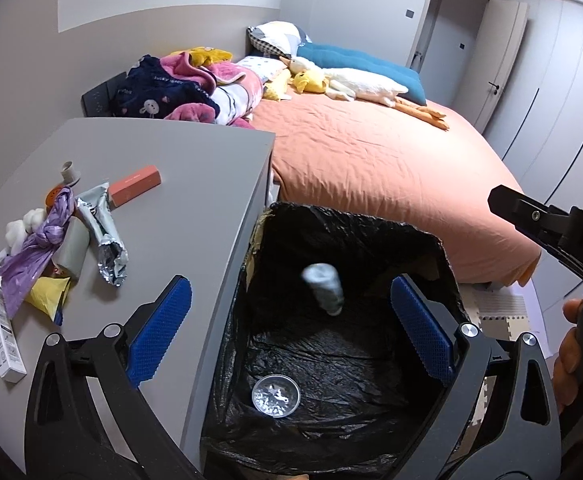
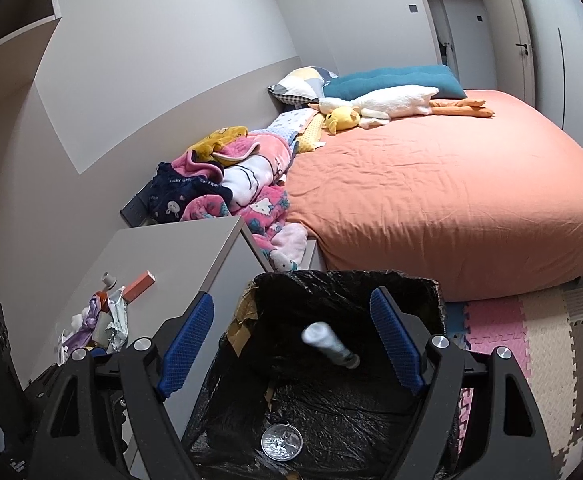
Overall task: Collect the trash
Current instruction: 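Open the left tool dropping the bowl while the right tool drops the bottle into the bin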
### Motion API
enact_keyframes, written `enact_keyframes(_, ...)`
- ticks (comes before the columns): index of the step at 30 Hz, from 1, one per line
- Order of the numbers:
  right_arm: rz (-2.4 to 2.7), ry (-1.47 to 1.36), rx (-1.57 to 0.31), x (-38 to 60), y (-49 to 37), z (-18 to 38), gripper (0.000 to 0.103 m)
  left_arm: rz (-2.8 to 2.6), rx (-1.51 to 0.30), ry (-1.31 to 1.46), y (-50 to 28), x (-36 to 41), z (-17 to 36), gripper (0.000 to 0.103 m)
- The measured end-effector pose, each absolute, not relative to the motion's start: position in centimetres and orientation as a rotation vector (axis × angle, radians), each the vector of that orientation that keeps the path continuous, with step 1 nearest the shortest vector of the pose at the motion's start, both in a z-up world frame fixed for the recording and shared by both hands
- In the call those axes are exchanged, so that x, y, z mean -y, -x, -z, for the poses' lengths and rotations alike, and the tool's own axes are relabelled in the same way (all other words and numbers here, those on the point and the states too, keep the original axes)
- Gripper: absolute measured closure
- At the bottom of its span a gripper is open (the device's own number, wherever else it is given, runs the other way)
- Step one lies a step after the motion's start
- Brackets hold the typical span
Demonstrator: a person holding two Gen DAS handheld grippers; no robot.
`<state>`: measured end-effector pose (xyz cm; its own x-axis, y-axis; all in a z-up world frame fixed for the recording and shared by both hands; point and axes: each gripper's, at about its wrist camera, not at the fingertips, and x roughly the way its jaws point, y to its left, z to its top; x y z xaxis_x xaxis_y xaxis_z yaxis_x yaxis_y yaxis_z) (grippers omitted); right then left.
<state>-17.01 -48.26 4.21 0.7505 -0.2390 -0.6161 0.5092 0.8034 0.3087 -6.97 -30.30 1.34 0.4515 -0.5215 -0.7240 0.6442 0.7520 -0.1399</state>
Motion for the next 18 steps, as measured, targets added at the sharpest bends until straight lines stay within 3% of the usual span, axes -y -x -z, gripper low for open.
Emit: enact_keyframes(18, 0.335, -0.441, -0.639, 43.8, 13.1, -3.3, 0.022, 0.617, -0.821, -0.126, 5.1, 24.9, -1.4, 0.007)
